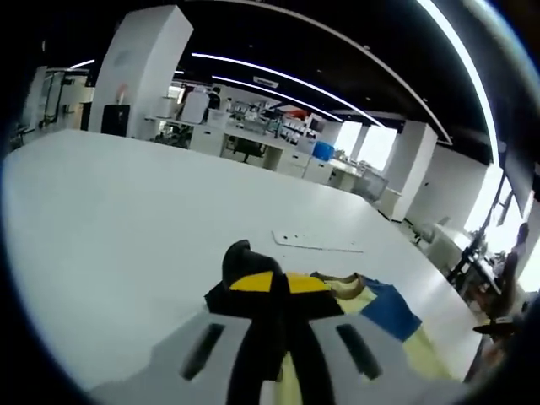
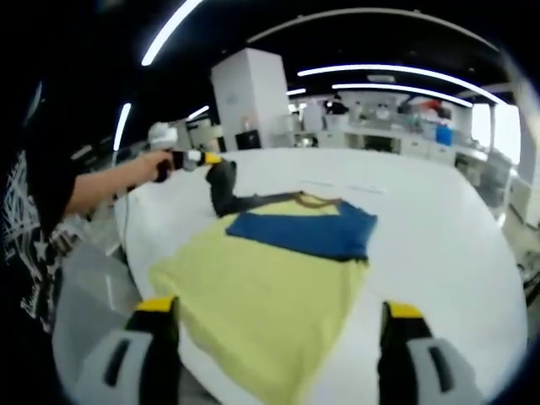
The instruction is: Fold the garment on the visible template until the final outline fits inside the template.
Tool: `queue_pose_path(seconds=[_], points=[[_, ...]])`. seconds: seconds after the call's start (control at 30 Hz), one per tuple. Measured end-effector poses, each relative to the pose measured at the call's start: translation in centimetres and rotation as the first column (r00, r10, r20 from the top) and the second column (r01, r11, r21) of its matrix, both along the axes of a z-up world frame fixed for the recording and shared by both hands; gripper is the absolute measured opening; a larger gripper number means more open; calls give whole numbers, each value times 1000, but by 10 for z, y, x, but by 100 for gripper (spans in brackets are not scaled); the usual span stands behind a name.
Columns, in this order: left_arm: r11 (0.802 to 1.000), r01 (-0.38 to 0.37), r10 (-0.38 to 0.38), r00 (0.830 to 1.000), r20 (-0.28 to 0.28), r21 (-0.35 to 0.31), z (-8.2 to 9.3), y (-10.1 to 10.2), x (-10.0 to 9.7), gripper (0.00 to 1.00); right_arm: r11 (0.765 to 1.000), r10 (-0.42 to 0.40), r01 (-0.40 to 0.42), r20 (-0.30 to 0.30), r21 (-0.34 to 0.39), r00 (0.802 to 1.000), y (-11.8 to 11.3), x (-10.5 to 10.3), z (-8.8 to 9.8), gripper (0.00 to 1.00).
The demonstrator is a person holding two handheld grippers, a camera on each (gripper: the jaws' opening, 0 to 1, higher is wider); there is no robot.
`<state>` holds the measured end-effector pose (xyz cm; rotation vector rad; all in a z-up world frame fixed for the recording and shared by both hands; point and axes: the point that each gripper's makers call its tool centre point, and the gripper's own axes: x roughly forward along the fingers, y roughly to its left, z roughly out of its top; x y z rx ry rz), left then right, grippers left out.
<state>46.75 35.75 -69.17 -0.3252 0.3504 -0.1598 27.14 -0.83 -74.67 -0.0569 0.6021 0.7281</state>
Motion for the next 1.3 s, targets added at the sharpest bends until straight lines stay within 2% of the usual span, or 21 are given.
queue_pose_path(seconds=[0.17,0.37,0.73,0.9,1.07,1.1,1.3], points=[[998,63,-63,998,11,-7,4,-37,4,0,1000,-11,11,0,1,1000,-3,0,-1,99],[993,110,-109,994,18,-35,3,-73,8,0,1000,-19,19,-2,2,1000,-5,0,-2,99],[974,223,-222,975,23,-48,-5,-143,8,0,999,-40,40,-13,1,999,-10,-3,-7,99],[960,277,-276,961,17,-33,-20,-170,7,0,998,-65,65,-23,14,998,-15,-3,-9,99],[942,335,-335,942,-16,6,-44,-198,-10,0,998,-68,68,-33,-7,997,-19,-5,-13,99],[932,361,-361,932,-36,11,-52,-205,-16,0,997,-72,72,-36,-3,997,-19,-5,-13,99],[908,417,-414,907,-77,32,-76,-225,-33,0,997,-78,78,-45,-4,996,-21,-5,-17,99]])
